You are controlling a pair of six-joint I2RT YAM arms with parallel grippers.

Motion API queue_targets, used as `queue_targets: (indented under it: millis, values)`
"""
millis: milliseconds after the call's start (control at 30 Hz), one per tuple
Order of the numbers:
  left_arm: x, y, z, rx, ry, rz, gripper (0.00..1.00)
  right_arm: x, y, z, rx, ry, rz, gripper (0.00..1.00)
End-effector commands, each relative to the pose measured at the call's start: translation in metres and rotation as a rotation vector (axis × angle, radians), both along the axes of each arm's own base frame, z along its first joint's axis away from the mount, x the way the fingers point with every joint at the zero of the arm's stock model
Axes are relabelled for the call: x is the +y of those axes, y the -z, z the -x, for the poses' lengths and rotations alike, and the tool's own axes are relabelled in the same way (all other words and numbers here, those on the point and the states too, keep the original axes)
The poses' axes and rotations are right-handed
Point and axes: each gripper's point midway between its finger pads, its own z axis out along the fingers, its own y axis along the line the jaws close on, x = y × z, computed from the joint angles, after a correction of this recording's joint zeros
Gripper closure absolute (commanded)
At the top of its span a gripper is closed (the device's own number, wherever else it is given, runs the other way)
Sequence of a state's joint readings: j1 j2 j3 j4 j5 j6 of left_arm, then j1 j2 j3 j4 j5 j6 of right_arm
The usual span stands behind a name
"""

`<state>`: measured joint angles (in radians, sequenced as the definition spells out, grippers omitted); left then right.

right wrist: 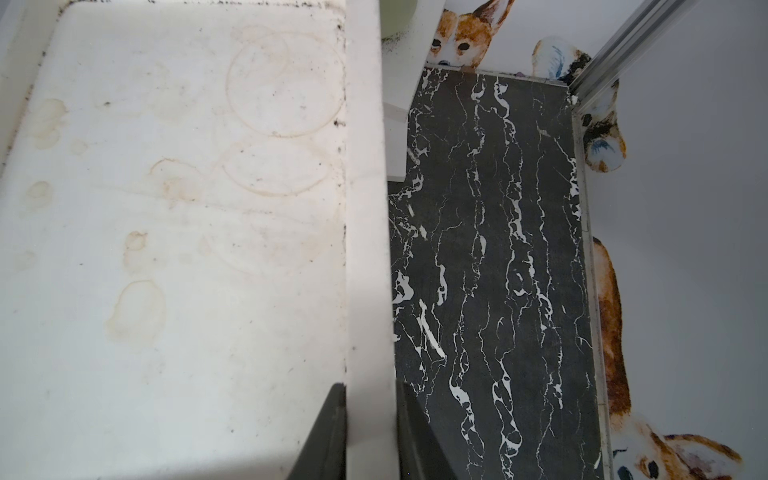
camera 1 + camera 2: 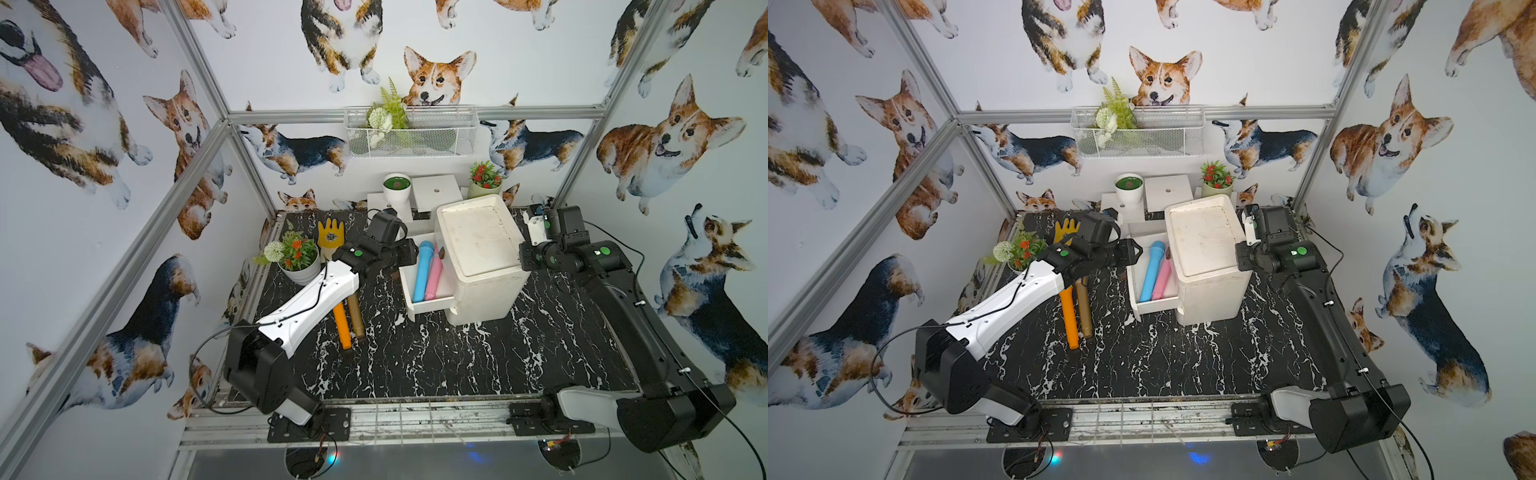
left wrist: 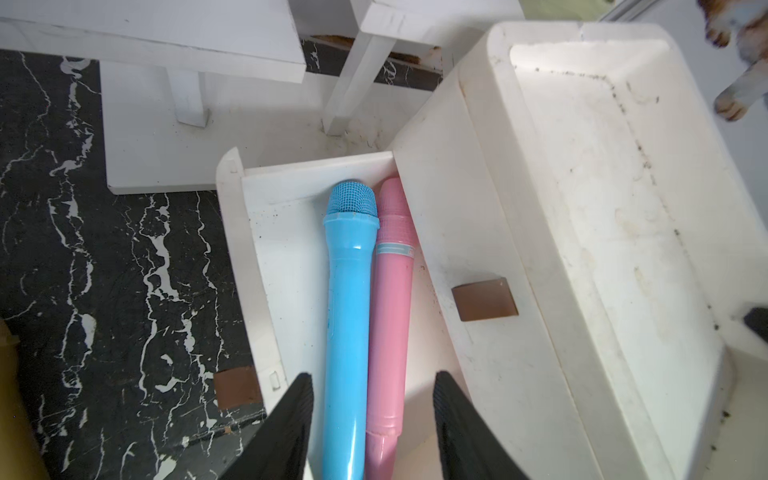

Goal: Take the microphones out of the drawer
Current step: Open the drawer in the storage box, then pick up the microphone from the drawer.

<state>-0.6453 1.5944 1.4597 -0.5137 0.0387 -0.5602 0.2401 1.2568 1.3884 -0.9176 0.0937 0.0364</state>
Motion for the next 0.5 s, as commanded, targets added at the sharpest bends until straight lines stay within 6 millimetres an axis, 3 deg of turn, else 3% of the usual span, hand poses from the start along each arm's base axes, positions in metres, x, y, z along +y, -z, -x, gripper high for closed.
queue_targets:
  millis: [0,200,467]
  values:
    - [0.003,0.012,0.005,0.023,0.031,-0.161,0.50,-0.012,0.028,0.026,0.155,0.027,0.052,0.77]
    - [-0.017,0.034,0.001,0.057,0.077,-0.309,0.49,-0.011,0.028,0.027,0.149,0.023,0.046,0.76]
    - [-0.017,0.053,-0.005,0.074,0.048,-0.427,0.49,-0.009,0.028,0.028,0.149,0.018,0.040,0.76]
